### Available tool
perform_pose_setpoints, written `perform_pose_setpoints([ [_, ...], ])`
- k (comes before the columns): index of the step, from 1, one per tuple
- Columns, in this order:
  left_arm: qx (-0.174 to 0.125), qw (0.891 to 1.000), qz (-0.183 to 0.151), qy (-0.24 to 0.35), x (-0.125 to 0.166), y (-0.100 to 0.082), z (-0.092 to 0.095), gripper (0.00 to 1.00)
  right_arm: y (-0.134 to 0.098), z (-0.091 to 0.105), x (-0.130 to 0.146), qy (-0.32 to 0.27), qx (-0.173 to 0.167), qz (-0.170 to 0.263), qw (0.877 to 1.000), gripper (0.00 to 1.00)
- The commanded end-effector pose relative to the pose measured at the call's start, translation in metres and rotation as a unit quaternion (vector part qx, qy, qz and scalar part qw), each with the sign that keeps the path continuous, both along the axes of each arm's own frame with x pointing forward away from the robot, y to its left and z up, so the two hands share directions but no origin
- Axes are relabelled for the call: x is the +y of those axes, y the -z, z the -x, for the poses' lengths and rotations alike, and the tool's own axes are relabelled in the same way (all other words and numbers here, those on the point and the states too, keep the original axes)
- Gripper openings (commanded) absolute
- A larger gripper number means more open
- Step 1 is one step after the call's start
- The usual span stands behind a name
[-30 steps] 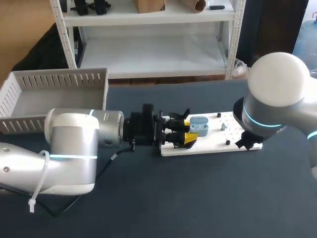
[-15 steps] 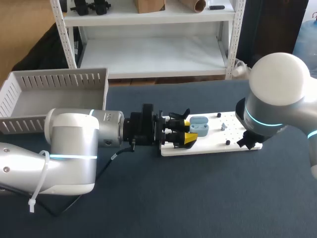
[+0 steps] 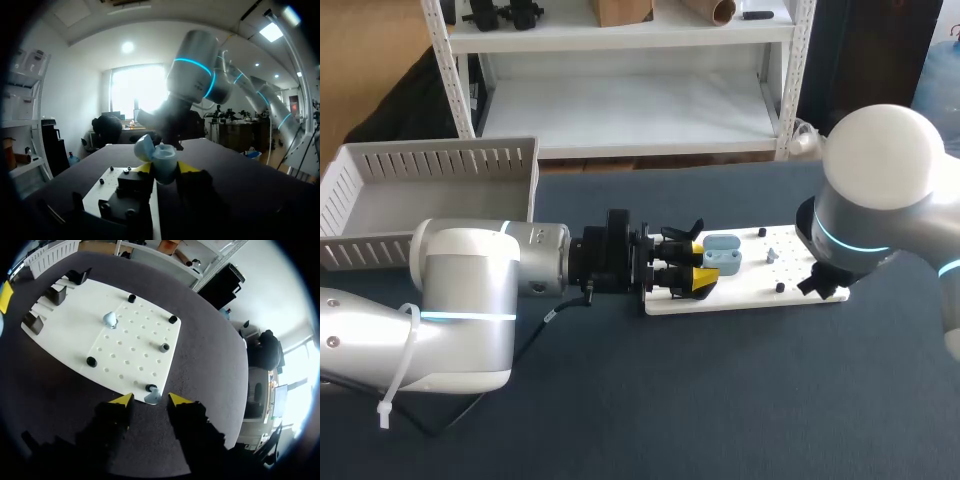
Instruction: Pick up each earbud case from the left stands, insert the matching earbuds, close the lid, and place the case in the box.
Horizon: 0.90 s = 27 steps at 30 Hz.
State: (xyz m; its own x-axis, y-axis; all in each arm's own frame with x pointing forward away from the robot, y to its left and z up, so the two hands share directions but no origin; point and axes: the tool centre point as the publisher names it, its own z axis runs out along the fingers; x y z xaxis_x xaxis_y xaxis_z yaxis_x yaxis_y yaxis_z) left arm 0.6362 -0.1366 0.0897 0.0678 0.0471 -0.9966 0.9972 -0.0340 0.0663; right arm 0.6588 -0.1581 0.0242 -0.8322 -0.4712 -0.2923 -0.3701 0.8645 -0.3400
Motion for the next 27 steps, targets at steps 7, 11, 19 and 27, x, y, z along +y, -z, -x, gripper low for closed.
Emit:
perform_pose_setpoints([
  [7,0.000,1.000,0.001,0.001,-0.0001,0.0009,-0.0007,0.00,0.0026,-0.0013,-0.0009,0.004,0.002,-0.001,1.000,0.38],
  [11,0.000,1.000,0.001,0.001,-0.0001,0.0009,-0.0007,0.00,0.0027,-0.0010,-0.0007,0.004,0.002,-0.002,1.000,0.37],
  [19,0.000,1.000,0.001,0.001,-0.0001,0.0009,-0.0007,0.00,0.0030,-0.0009,0.0000,0.004,0.002,-0.002,1.000,0.27],
  [27,0.000,1.000,0.001,0.001,-0.0001,0.0009,-0.0007,0.00,0.0039,-0.0017,0.0004,0.003,0.006,-0.002,1.000,0.00],
])
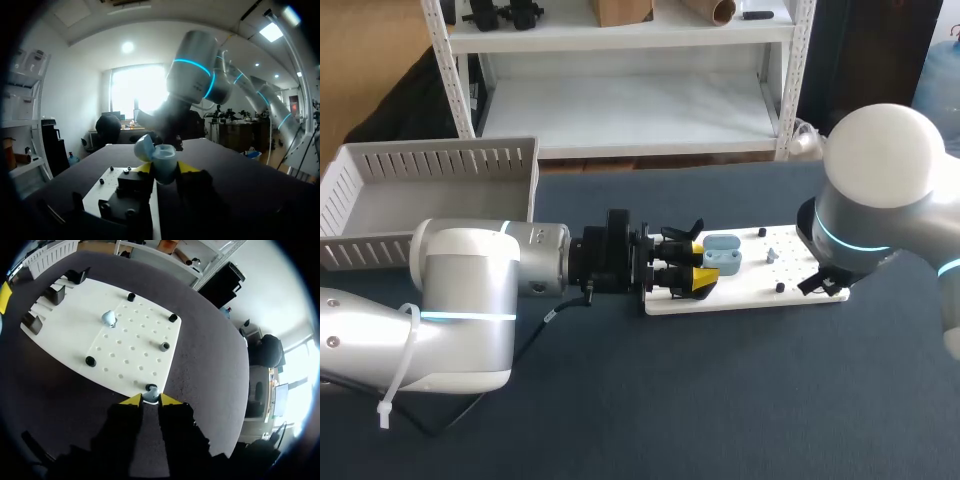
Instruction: Pick up each earbud case from the left stands, insert the matching earbuds, close the lid, and place the case in the box.
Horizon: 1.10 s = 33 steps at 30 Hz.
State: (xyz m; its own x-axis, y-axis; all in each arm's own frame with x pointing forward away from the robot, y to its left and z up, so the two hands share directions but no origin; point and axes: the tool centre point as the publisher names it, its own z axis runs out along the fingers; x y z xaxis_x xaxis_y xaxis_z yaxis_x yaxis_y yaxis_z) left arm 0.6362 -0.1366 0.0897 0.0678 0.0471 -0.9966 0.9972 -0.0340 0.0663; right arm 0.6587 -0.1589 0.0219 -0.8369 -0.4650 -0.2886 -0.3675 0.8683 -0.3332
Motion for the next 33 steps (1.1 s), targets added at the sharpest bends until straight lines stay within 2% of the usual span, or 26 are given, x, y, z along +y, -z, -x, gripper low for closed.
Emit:
perform_pose_setpoints([
  [1,0.000,1.000,0.001,0.001,0.000,0.001,-0.001,0.00,0.002,-0.002,0.001,0.000,0.002,0.001,1.000,0.00],
  [12,0.000,1.000,0.001,0.001,0.000,0.001,-0.001,0.00,-0.004,0.000,0.000,-0.003,-0.002,0.006,1.000,0.00],
  [22,0.000,1.000,0.001,0.001,0.000,0.001,-0.001,0.00,-0.029,0.012,-0.004,-0.010,-0.018,0.019,1.000,0.00],
  [27,0.000,1.000,0.001,0.001,0.000,0.001,-0.001,0.00,-0.053,0.030,-0.004,-0.024,-0.023,0.024,0.999,0.00],
  [33,0.000,1.000,0.001,0.001,0.000,0.001,-0.001,0.00,-0.094,0.062,0.011,-0.050,-0.023,0.017,0.998,0.00],
])
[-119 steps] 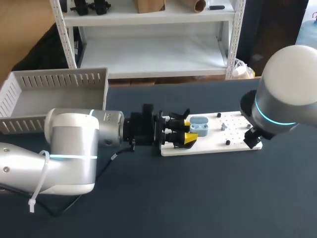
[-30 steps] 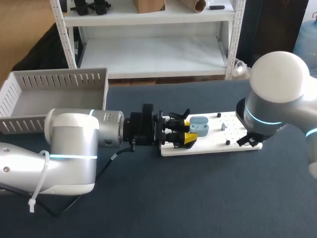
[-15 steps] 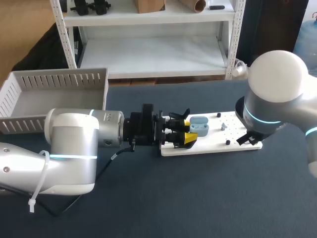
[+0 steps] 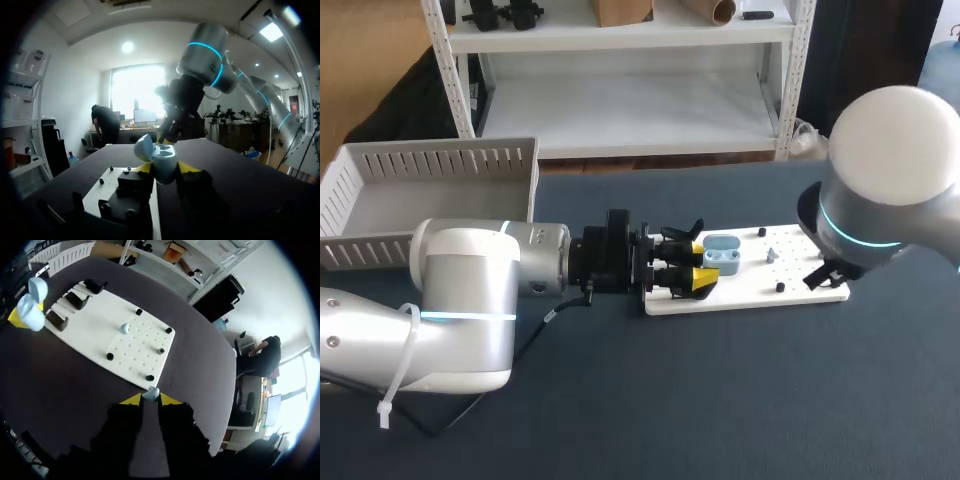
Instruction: Pick up each earbud case from the left stands, insert the matching earbuds, close the lid, and place the case in the box.
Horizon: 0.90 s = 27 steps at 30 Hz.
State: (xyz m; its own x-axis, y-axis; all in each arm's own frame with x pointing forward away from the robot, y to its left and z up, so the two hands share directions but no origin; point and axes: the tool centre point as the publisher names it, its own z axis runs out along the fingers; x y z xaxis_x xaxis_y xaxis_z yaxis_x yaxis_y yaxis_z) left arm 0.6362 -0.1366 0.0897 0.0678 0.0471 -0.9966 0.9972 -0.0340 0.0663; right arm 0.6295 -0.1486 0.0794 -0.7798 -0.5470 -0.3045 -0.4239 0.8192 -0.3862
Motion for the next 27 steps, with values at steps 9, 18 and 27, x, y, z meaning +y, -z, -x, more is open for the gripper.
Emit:
perform_pose_setpoints([
  [9,0.000,1.000,0.001,0.001,0.000,0.001,-0.001,0.00,-0.065,0.072,0.030,-0.019,0.030,0.036,0.999,0.00],
  [18,0.000,1.000,0.001,0.001,0.000,0.001,-0.001,0.00,-0.069,0.084,0.036,-0.025,0.042,0.039,0.998,0.00],
  [27,0.000,1.000,0.001,0.001,0.000,0.001,-0.001,0.00,-0.069,0.084,0.036,-0.025,0.042,0.039,0.998,0.00],
])
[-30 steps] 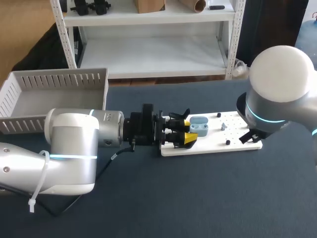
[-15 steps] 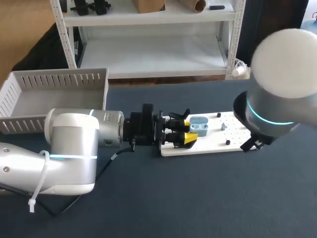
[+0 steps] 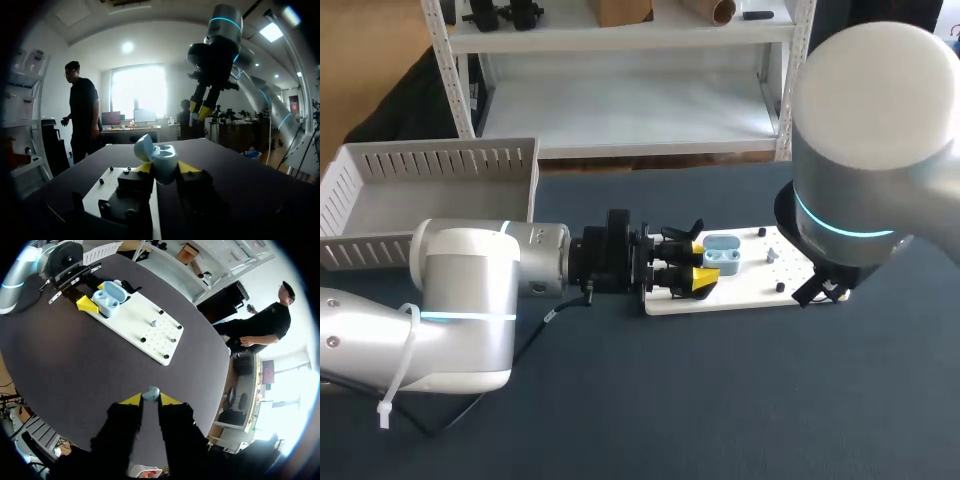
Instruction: Pick up each earbud case from the left stands, insert the matching earbuds, close the lid, and place the case in the box.
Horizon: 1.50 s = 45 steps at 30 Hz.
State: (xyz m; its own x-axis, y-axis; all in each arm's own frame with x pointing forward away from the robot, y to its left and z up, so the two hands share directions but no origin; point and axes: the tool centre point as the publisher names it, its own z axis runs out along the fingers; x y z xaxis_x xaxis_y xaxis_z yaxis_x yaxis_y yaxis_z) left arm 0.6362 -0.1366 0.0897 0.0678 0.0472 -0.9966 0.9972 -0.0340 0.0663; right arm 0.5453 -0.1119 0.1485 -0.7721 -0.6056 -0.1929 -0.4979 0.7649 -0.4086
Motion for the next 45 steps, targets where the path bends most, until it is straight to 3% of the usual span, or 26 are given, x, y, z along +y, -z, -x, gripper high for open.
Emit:
perform_pose_setpoints([
  [1,0.000,1.000,0.001,0.001,0.000,0.001,-0.001,0.00,0.000,0.000,0.000,0.000,-0.001,0.000,1.000,0.00],
  [3,0.000,1.000,0.001,0.001,0.000,0.001,-0.001,0.00,-0.002,0.002,0.005,0.010,-0.001,-0.007,1.000,0.00],
  [6,0.000,1.000,0.001,0.001,0.000,0.001,-0.001,0.00,-0.009,0.001,0.019,0.066,-0.010,-0.035,0.997,0.00],
  [7,0.000,1.000,0.001,0.001,0.000,0.001,-0.001,0.00,-0.011,0.001,0.023,0.095,0.002,-0.039,0.995,0.00],
  [12,0.000,1.000,0.001,0.001,0.000,0.001,-0.001,0.00,-0.013,-0.001,0.041,0.217,0.019,-0.068,0.974,0.00],
  [17,0.000,1.000,0.001,0.001,0.000,0.001,-0.001,0.00,-0.012,0.000,0.055,0.281,0.015,-0.059,0.958,0.00],
  [22,0.000,1.000,0.001,0.001,0.000,0.001,-0.001,0.00,-0.012,0.004,0.066,0.301,0.014,-0.070,0.951,0.00],
  [40,0.000,1.000,0.001,0.001,0.000,0.001,-0.001,0.00,-0.012,0.004,0.066,0.301,0.014,-0.070,0.951,0.00],
  [45,0.000,1.000,0.001,0.001,0.000,0.001,-0.001,0.00,-0.023,-0.008,0.087,0.371,0.016,-0.131,0.919,0.00],
])
